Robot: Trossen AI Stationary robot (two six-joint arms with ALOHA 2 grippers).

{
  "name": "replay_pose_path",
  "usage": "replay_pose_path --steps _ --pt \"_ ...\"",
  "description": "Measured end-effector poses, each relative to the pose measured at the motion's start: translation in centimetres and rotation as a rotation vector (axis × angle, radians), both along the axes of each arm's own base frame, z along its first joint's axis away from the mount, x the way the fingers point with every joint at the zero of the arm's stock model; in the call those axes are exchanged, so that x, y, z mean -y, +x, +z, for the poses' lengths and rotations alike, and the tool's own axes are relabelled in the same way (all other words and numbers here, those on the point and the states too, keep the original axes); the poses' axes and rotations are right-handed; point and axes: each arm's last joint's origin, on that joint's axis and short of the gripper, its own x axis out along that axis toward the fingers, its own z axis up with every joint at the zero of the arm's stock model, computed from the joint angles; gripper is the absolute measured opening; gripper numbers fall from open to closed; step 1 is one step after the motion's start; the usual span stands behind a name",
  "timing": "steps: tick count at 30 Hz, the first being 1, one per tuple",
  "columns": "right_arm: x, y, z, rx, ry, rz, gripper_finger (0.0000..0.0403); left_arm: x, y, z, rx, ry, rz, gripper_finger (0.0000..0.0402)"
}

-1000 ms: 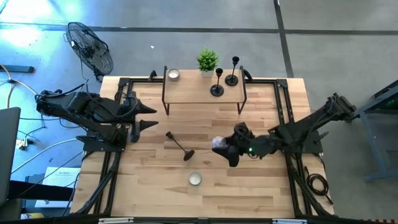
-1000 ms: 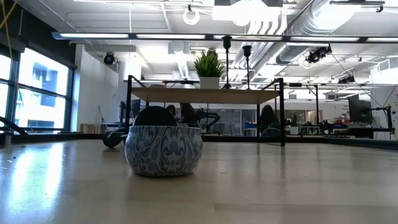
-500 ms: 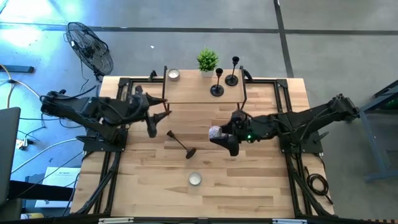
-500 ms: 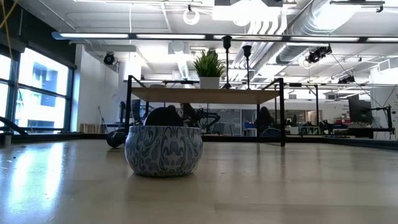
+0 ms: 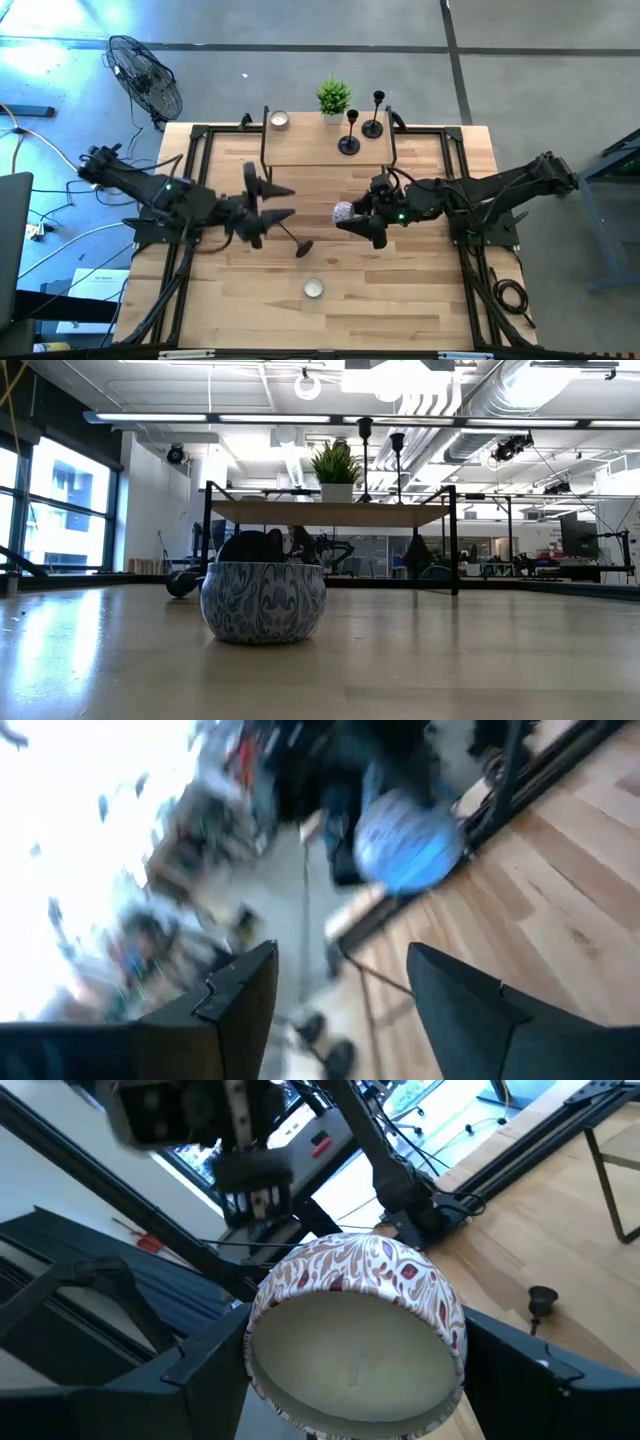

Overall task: Pick & Place candle stick holders
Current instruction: Put the white red scented candle on the shelf

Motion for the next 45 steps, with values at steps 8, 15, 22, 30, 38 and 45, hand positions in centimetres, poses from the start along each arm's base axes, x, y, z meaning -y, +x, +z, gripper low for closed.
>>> replay_pose_path --steps 8,15,22,30,38,45 --pt "0.0 0.0 0.0 -0.001 0.0 -0.008 0.0288 1.8 1.2 1.5 0.249 -0.154 0.083 0.0218" --pt "0.0 0.0 0.1 0.007 0.003 -0.009 0.0288 1.8 1.3 1.4 0.219 -0.077 0.078 0.0218" --pt "0.0 0.1 0.5 0.049 0.015 -0.005 0.0288 1.8 1.3 0.9 0.185 -0.105 0.077 0.0218" --pt "0.0 0.1 0.5 0.055 0.035 0.001 0.0288 2.2 1.5 0.8 0.203 -0.253 -0.038 0.0218" --pt "0.0 0.1 0.5 0.045 0.033 0.002 0.0288 2.6 1.4 0.5 0.167 -0.231 -0.108 0.0218" --pt "0.0 0.0 0.3 0.032 0.032 0.0 0.0288 3.8 0.8 0.3 0.13 -0.138 -0.167 0.0218"
